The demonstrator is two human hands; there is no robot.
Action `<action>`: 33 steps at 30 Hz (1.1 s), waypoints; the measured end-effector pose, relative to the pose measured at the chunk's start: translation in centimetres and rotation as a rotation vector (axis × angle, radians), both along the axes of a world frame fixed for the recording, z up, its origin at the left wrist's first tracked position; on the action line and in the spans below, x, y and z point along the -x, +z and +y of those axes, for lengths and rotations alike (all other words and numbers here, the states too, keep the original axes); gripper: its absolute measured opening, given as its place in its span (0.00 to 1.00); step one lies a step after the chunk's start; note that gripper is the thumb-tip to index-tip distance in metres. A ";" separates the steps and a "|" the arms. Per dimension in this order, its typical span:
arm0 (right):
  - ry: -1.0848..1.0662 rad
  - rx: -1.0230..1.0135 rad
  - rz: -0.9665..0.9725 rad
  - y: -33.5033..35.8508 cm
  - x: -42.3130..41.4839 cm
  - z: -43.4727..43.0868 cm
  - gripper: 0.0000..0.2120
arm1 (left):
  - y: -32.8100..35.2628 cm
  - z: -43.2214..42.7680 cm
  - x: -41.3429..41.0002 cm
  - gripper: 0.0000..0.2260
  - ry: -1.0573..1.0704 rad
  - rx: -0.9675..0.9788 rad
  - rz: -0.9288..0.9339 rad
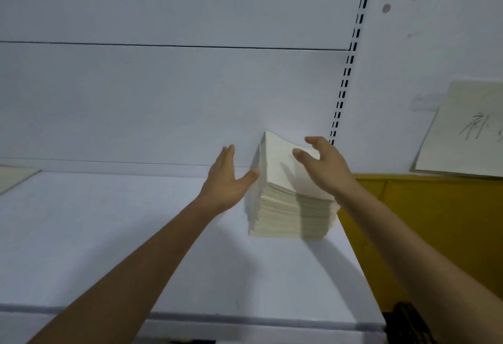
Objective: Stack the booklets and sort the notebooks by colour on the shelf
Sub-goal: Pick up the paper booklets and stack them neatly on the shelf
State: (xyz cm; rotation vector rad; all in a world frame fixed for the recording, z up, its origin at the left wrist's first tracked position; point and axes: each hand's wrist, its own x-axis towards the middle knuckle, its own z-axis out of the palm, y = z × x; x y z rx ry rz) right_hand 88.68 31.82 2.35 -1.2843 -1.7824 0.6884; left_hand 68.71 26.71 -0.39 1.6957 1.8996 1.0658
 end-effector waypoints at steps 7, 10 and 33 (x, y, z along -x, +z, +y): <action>0.137 -0.337 -0.404 -1.6 10.9 -10.3 0.27 | -1.8 -10.6 9.3 0.33 0.094 -0.056 0.849; 0.253 -0.356 -0.470 -3.0 16.7 -14.0 0.28 | -2.8 -16.2 14.1 0.29 0.183 -0.020 0.942; 0.805 -0.318 -0.427 -9.7 57.9 -22.4 0.28 | -10.5 -37.2 44.0 0.30 0.570 0.198 0.693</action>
